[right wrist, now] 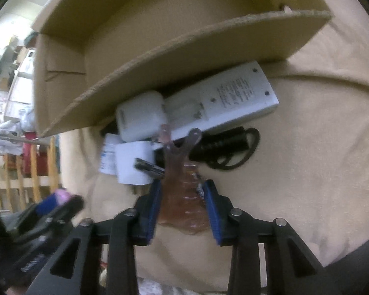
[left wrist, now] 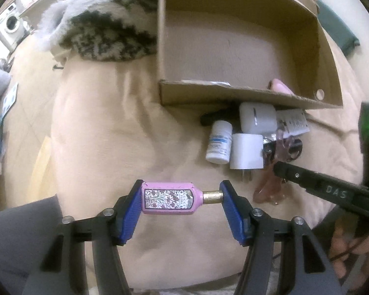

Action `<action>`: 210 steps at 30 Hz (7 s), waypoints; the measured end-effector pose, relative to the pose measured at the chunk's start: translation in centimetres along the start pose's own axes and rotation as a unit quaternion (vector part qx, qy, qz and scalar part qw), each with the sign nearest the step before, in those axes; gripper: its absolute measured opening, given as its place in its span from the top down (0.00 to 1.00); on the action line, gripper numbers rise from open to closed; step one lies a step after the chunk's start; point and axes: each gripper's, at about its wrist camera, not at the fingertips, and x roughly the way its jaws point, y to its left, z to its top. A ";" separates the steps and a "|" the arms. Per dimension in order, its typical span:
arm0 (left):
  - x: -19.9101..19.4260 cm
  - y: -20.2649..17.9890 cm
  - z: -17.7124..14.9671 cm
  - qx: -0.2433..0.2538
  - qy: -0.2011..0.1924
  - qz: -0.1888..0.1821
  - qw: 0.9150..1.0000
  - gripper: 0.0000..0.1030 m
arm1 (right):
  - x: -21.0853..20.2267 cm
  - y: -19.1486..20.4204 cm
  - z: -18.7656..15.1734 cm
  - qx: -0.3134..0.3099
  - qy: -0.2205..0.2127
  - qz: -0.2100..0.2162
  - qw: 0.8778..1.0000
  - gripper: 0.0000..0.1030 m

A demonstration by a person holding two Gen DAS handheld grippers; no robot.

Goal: Organize rigid objects
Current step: 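Grasp the pink gua sha comb with the right tool while the left tool holds the perfume, then carry the perfume with the left tool while the right tool carries the comb into the box, then open both tools to release the perfume and comb in the box, then withdraw, then grasp the white blue-labelled pill bottle with the left tool and lift it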

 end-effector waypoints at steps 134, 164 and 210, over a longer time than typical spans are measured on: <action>-0.6 -6.4 10.6 0.053 -0.111 0.063 0.990 0.28 | -7.3 2.9 13.2 -0.080 -0.141 0.053 0.985 0.09; -5.0 -0.3 4.1 -0.042 -0.133 0.020 0.990 0.28 | -10.8 1.2 5.4 -0.040 -0.167 0.064 0.983 0.09; 3.6 -2.7 3.9 0.002 0.010 0.016 1.000 0.76 | -3.1 0.4 4.1 0.005 -0.042 0.060 0.997 0.09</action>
